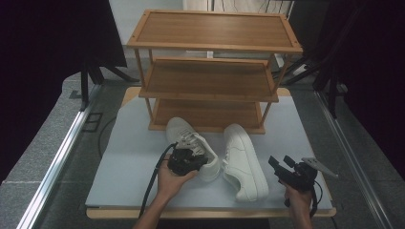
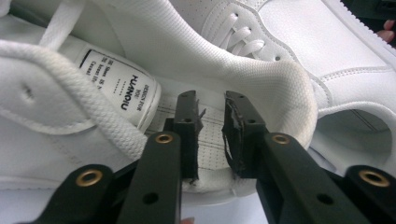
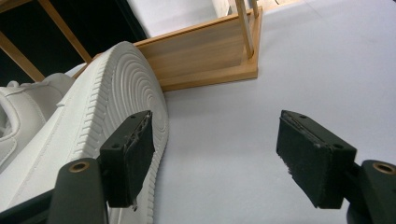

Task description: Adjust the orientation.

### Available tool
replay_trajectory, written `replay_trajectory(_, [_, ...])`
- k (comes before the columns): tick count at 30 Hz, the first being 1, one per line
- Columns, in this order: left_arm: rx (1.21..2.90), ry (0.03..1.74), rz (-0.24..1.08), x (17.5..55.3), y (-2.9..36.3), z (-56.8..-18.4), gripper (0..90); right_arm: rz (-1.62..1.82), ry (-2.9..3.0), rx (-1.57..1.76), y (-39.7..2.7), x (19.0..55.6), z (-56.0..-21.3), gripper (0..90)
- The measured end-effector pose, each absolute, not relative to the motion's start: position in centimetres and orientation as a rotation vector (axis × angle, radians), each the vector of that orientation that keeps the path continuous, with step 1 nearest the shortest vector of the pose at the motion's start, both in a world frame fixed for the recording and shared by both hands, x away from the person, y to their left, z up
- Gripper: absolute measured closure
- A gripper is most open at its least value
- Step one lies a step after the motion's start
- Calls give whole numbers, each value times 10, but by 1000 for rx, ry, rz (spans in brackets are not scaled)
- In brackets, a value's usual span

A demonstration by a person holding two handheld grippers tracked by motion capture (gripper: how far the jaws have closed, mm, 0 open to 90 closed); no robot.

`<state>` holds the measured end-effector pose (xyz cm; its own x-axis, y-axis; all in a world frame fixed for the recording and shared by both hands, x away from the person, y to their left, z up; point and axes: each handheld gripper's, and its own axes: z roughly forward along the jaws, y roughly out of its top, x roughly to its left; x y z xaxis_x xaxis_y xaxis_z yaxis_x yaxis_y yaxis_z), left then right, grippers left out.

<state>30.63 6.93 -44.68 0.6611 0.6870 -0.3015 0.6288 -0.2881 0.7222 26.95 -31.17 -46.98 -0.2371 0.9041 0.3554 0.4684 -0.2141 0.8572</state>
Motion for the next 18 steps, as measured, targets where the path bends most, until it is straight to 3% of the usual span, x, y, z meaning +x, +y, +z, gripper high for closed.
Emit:
replay_trajectory(8, [2028, 1007, 45, 308, 82, -447, 879, 1441, 1623, 1636, -317, 269, -469, 275])
replay_trajectory(18, [2054, 1026, 70, 290, 117, -444, 878, 1459, 1587, 1656, -323, 268, -467, 276])
